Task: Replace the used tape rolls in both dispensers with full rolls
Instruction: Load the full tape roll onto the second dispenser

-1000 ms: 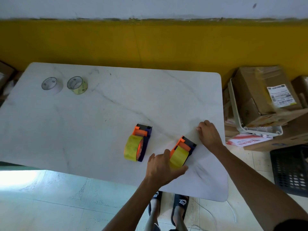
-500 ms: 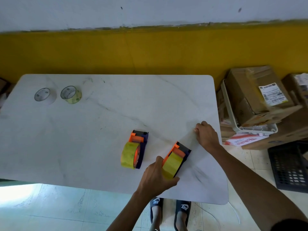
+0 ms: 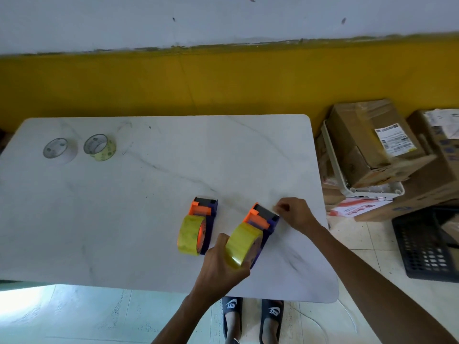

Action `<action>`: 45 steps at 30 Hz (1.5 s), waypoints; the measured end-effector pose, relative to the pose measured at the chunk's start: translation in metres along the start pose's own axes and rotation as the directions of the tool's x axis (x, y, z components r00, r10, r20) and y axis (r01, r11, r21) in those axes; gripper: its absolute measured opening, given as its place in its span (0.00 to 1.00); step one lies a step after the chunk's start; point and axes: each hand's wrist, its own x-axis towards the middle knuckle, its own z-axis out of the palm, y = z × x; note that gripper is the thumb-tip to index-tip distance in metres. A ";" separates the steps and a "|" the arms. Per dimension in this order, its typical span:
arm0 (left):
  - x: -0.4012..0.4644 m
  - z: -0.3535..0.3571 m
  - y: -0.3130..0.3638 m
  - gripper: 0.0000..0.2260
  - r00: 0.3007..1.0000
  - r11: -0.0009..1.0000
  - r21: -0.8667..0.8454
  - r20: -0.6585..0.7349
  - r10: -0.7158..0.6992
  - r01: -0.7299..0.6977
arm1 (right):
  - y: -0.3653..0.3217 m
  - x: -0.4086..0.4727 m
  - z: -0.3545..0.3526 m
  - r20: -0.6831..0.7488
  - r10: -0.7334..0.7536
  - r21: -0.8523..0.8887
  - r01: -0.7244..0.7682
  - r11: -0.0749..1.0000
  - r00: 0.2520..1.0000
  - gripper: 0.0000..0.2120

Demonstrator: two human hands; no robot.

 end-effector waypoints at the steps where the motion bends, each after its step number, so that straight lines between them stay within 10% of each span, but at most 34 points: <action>1: -0.001 -0.001 0.004 0.19 1.000 1.000 -0.026 0.002 0.012 -0.011 | -0.002 -0.004 0.006 0.032 0.018 0.060 -0.020 0.998 0.999 0.06; 6: 0.003 0.001 0.015 0.18 1.000 0.995 -0.098 -0.011 -0.002 0.001 | -0.033 -0.040 0.024 0.177 0.143 0.714 -0.227 0.662 0.974 0.11; 11: 0.003 0.002 0.021 0.19 0.996 0.983 -0.175 -0.050 -0.071 0.061 | -0.046 -0.061 0.046 0.381 0.199 0.873 -0.422 0.243 0.903 0.04; 18: 0.009 0.008 0.026 0.18 0.981 0.970 -0.190 -0.087 -0.173 0.154 | -0.051 -0.081 0.061 0.551 0.171 0.832 -0.522 -0.187 0.817 0.42; 21: 0.012 0.016 0.032 0.18 0.976 0.964 -0.191 -0.079 -0.203 0.185 | -0.048 -0.080 0.062 0.612 0.209 0.789 -0.605 -0.102 0.763 0.45; 26: 0.026 0.026 0.042 0.21 0.964 0.965 -0.047 -0.062 -0.260 0.257 | -0.060 -0.065 0.038 0.704 0.357 0.417 -0.764 0.493 0.615 0.53; 31: 0.026 0.032 0.037 0.25 0.963 0.961 0.065 -0.054 -0.264 0.267 | -0.077 -0.041 0.015 0.715 0.552 0.073 -0.832 0.550 0.428 0.64; 38: 0.024 0.035 0.030 0.21 0.958 0.957 0.070 -0.058 -0.279 0.283 | -0.061 -0.040 -0.005 0.328 0.647 0.185 -0.718 0.671 0.689 0.48; 45: 0.023 0.033 0.027 0.20 0.953 0.953 0.024 -0.043 -0.300 0.301 | -0.063 -0.056 0.013 0.276 0.606 0.348 -0.666 0.660 0.746 0.35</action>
